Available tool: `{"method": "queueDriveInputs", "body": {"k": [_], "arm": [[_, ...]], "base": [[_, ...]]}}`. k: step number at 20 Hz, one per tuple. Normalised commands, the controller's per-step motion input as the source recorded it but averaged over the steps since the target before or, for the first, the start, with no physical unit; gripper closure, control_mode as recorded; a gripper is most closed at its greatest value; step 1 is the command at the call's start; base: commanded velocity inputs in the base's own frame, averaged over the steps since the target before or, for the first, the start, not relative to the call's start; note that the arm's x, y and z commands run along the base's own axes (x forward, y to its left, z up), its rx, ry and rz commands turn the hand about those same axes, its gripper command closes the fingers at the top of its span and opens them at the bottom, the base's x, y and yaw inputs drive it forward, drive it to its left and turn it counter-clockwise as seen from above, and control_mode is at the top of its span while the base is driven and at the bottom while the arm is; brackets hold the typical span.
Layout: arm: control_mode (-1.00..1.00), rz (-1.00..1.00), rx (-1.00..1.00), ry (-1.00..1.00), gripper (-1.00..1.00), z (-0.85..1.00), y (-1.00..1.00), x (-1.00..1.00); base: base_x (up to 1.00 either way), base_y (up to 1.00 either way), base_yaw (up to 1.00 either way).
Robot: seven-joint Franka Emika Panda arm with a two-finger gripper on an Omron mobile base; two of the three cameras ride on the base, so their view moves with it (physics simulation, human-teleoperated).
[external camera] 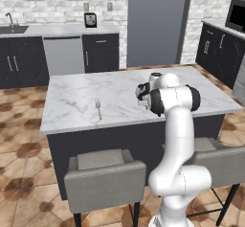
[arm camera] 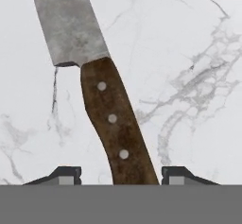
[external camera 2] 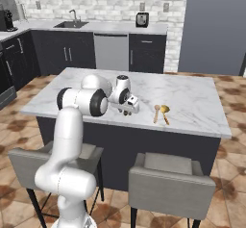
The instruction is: Pick up the metallic utensils from the counter and place them in the open drawer. Make sure not to pick up any wooden utensils.
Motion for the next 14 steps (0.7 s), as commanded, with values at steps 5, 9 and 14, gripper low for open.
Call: {"method": "queueDriveInputs", "body": {"k": [5,9,14], "arm": [[-1.0,0.0,0.0,0.0,1.0,0.0,0.0,0.0],[-1.0,-0.01,0.0,-0.04,1.0,0.04,0.0,-0.01],[-1.0,0.0,0.0,0.0,1.0,0.9,0.0,-0.2]], "base": [[0.0,0.0,0.0],[0.0,0.0,0.0],[0.0,0.0,0.0]]}}
